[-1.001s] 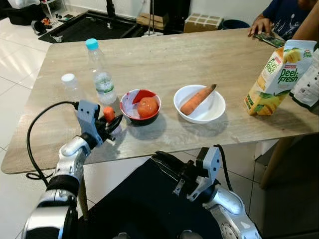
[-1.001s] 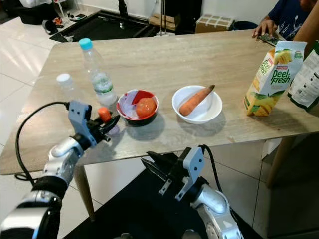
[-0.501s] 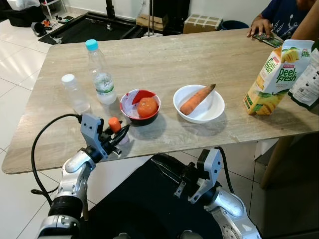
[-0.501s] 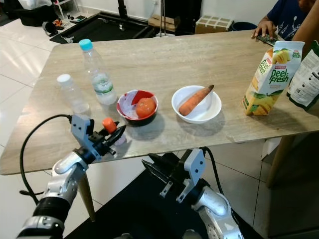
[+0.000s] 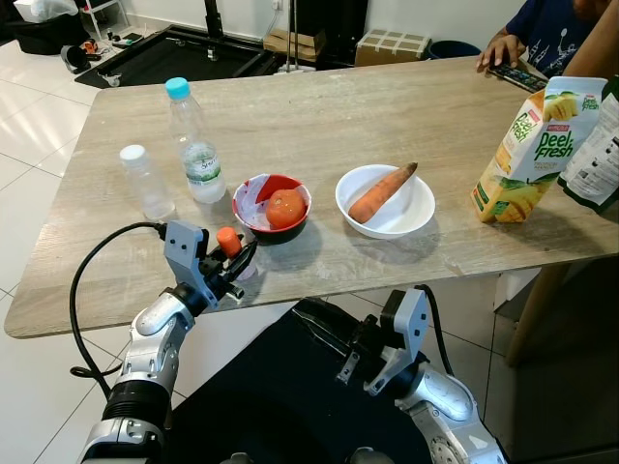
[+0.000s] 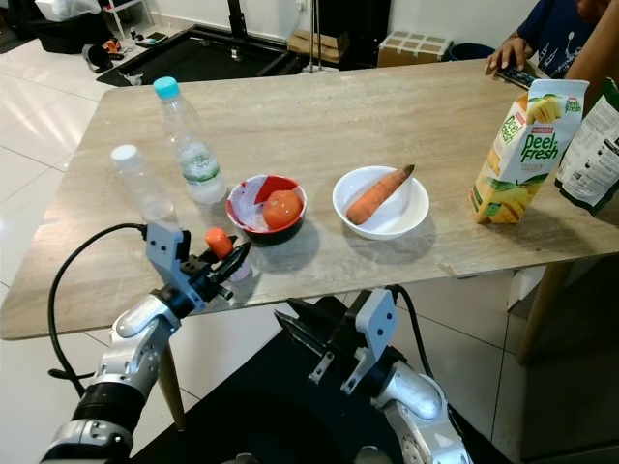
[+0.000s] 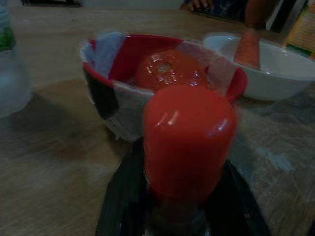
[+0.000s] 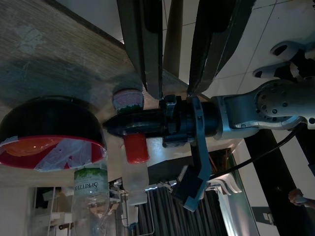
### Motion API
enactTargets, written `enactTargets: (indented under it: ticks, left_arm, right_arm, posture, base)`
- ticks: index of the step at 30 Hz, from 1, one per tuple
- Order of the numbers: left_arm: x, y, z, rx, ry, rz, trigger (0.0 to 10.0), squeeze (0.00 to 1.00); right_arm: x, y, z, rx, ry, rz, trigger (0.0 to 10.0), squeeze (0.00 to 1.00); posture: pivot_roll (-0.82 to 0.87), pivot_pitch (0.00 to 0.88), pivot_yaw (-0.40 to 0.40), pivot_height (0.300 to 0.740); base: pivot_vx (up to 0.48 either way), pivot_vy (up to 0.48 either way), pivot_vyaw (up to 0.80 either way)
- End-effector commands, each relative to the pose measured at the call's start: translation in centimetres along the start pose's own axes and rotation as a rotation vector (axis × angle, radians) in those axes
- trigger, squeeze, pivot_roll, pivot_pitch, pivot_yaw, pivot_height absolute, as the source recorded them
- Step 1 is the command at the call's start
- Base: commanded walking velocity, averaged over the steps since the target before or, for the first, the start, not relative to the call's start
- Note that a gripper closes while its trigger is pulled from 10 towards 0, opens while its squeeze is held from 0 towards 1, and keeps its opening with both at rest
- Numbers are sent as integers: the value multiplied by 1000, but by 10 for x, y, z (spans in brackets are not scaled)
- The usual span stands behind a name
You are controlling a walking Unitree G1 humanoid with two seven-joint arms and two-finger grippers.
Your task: Restocking fridge
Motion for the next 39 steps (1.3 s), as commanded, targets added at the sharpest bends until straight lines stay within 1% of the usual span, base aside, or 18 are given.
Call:
enactTargets:
  ticks: [1,4,5,6,7,13,17,20,22,23,27,29,32,33,35,37,38,39]
  left_arm:
    - [-16,-5,-2,1,-18,71,10000,1000]
    - [-16,-5,-2,6,-13,71,10000,1000]
    - [-16,-5,-2,8,-8,71,10000,969]
    - [-16,-5,-2,8,-8,71,10000,969]
    - [-16,-5,-2,9,-4,70,10000,0]
    - [-12,-11,-2,7,3,58,10000,0]
    - [-6,-23,-6,-12,1,35,10000,0]
    - [-1,-31,-15,-57,-16,12,10000,0]
    - [1,-40,-19,-55,17,9,10000,0]
    - [1,-40,-19,-55,17,9,10000,0]
    - [6,-57,-20,47,80,-49,10000,0]
    - [6,-62,-21,64,90,-55,10000,0]
    - [0,-83,-24,177,91,-92,10000,0]
    - [0,-83,-24,177,91,-92,10000,0]
    - [0,-89,-25,226,107,-106,10000,0]
    - [0,-97,-22,319,143,-116,10000,0]
    - [-2,-103,-16,410,189,-107,10000,0]
    - [-2,-103,-16,410,189,-107,10000,0]
  right_arm:
    - [0,-1,4,4,-2,7,10000,0]
    - [0,-1,3,1,-4,7,10000,0]
    - [0,0,2,-1,-5,7,10000,0]
    - [0,0,2,-1,-5,7,10000,0]
    - [0,0,2,-1,-5,7,10000,0]
    - [0,1,1,0,-6,3,10000,0]
    - [1,2,0,0,-8,-1,10000,0]
    - [2,2,-2,-10,-12,-5,10000,0]
    - [2,2,-3,-13,-14,-7,10000,0]
    - [2,2,-3,-13,-14,-7,10000,0]
    - [3,2,-4,-14,-14,-8,10000,0]
    - [3,2,-4,-15,-14,-8,10000,0]
    - [3,1,-2,-17,-10,-10,10000,0]
    - [3,1,-2,-17,-10,-10,10000,0]
    - [3,2,-3,-16,-10,-12,10000,0]
    - [5,6,-4,-15,-12,-21,10000,0]
    - [7,9,-5,-14,-13,-27,10000,0]
    - [7,9,-5,-14,-13,-27,10000,0]
  posture:
    - [-170,156,48,740]
    - [-169,155,47,740]
    - [-169,155,47,740]
    - [-169,155,47,740]
    - [-167,155,46,740]
    - [-162,154,44,740]
    - [-157,155,41,740]
    - [-157,155,42,740]
    - [-157,155,42,740]
    - [-157,155,42,740]
    - [-154,156,49,740]
    - [-154,156,49,740]
    - [-153,157,53,740]
    - [-153,157,53,740]
    - [-146,157,52,740]
    - [-144,157,51,740]
    - [-140,158,49,740]
    - [-140,158,49,740]
  base:
    - [0,0,0]
    - [0,0,0]
    - [0,0,0]
    - [0,0,0]
    - [0,0,0]
    - [0,0,0]
    - [0,0,0]
    - [0,0,0]
    - [0,0,0]
    - [0,0,0]
    - [0,0,0]
    - [0,0,0]
    - [0,0,0]
    - [0,0,0]
    - [0,0,0]
    - [0,0,0]
    - [0,0,0]
    - [0,0,0]
Point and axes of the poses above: a point about 5 cm out from each wrist's last joint towards the gripper, its own y axis pointing out of the wrist towards the gripper, its own x axis along the axis of the wrist's last joint, z = x × y, the point moved 1 cm from there along y, pointing out of the wrist towards the gripper, and after that the axes turned 15 degrees about -y, right-handed, at the moved point
